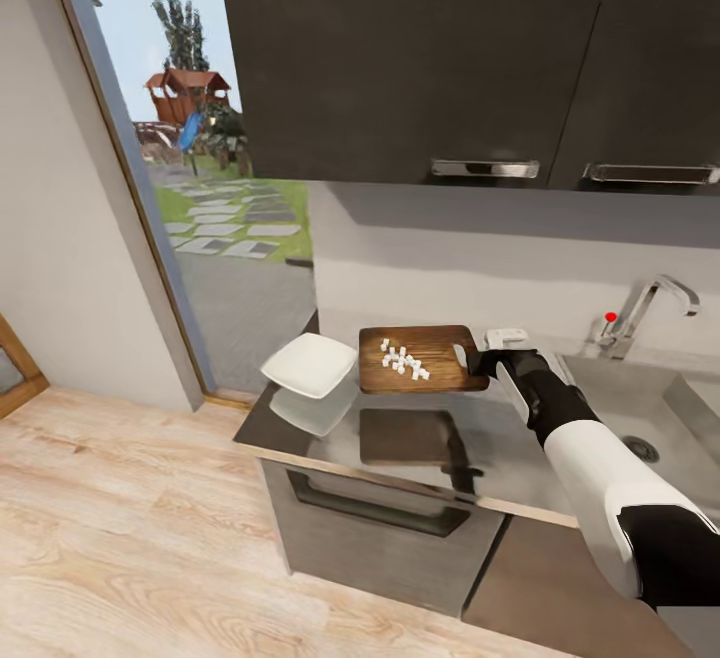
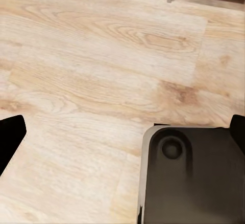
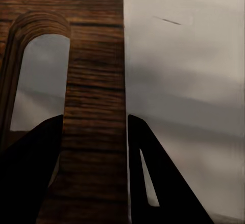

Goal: In the kitchen, take the Vidalia onion out of the sink, dice it on the chopping board with the paring knife, put the diced onion into the bowl on the countertop, then place both the paring knife and the chopping board into the sink.

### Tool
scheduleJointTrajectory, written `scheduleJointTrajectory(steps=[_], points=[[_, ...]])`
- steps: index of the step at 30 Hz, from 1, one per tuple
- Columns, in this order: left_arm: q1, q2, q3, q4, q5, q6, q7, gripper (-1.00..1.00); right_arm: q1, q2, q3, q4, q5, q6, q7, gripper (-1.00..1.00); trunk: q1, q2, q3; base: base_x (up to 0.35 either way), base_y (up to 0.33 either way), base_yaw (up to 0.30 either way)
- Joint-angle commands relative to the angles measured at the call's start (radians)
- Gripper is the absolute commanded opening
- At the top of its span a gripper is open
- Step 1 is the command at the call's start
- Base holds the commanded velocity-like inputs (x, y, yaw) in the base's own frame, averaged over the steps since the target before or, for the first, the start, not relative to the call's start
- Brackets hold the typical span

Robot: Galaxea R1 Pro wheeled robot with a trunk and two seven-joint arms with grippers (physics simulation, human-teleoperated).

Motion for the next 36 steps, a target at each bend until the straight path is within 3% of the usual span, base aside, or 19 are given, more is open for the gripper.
scheduleJointTrajectory(steps=[1,27,36], points=[[0.000,0.001,-0.009,-0.002,0.010,-0.001,0.003,1.00,-0.001,-0.001,0.005,-0.001,-0.002,0.006,0.000,-1.00,0.001,-0.002,0.000,0.069,0.062,0.000],[-0.001,0.000,-0.009,-0.002,0.010,-0.001,0.003,1.00,-0.001,0.001,0.006,-0.001,-0.002,0.006,0.000,-1.00,0.001,-0.002,0.041,0.005,0.061,0.000],[0.000,0.001,-0.009,-0.002,0.010,-0.001,0.003,1.00,-0.001,0.005,0.006,-0.001,-0.003,0.051,0.000,-1.00,0.001,-0.002,0.054,0.000,0.001,0.000]])
